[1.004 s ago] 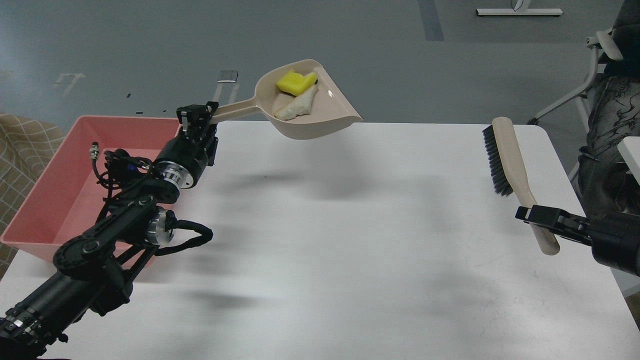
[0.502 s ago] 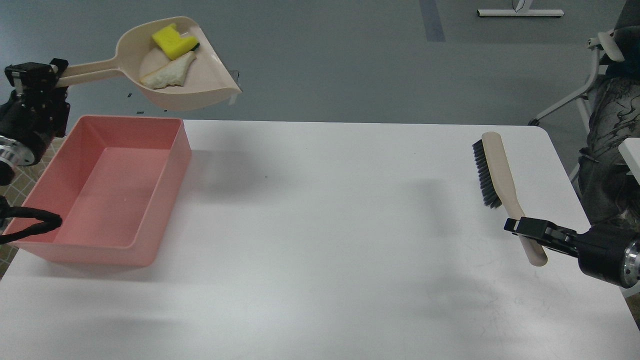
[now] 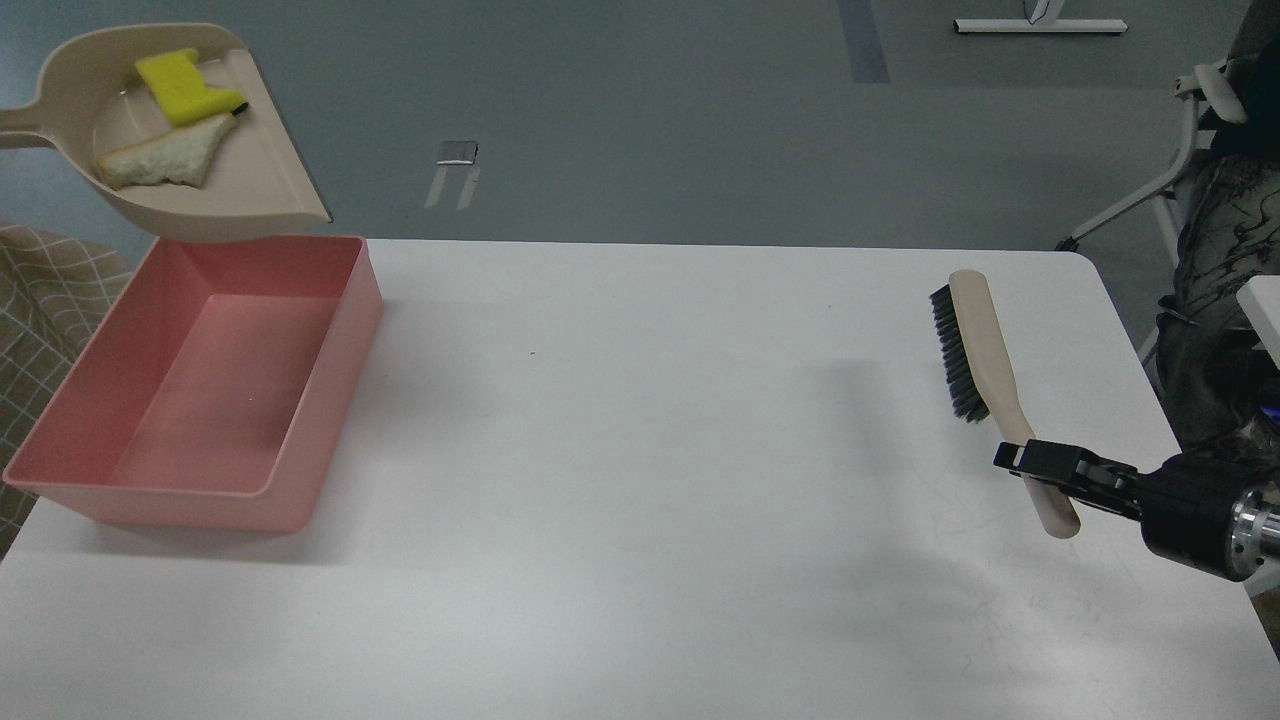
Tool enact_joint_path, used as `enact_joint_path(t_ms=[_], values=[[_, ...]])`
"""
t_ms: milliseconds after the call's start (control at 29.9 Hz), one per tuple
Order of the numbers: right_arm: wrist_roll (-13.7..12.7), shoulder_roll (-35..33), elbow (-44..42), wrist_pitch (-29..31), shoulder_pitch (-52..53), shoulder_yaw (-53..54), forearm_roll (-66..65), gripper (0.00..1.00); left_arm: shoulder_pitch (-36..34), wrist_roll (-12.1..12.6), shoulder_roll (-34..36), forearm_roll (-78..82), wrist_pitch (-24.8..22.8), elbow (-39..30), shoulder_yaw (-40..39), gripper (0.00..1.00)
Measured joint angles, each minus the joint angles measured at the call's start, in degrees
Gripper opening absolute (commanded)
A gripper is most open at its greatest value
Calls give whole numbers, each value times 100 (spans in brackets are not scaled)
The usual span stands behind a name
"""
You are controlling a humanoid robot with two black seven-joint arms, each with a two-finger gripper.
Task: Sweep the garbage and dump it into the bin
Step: 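Lift the dustpan with the left gripper and tip it over the pink bin, then bring the empty dustpan back and set it on the table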
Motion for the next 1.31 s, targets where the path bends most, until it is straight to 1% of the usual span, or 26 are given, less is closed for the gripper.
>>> enact_joint_path(t_ms=[268,368,602,736,870,1004,1071,1104,1171,1238,1305], values=[[0,14,13,-20,-2,-11,0,0,57,-560,159,1199,369,504,-9,0],[0,33,17,-53,-26,-13,0,0,74,-684,216,1637,570,618,-9,0],[-8,98,27,-81,-74,-13,0,0,124,-724,491,2724,1254,698,6,0],[-13,120,29,-82,-79,-10,0,0,125,-724,683,2818,1451,699,21,0],[-18,153,25,-82,-80,4,0,0,69,-724,805,2706,1474,699,9,0],[-18,234,-13,-82,-84,26,-7,0,-256,-724,896,2221,1390,610,27,0],[-18,278,-31,-81,-88,26,-9,0,-475,-724,901,1951,1179,501,67,0],[-18,302,-45,-77,-88,26,-9,0,-634,-715,869,1783,954,419,72,0],[-18,331,-73,-66,-93,31,-9,0,-966,-562,709,1465,526,281,76,0],[-18,341,-117,-64,-107,37,-10,0,-1443,-129,255,1105,79,153,85,0],[-18,344,-187,-62,-118,38,-10,0,-1973,422,-292,933,-260,89,112,0]])
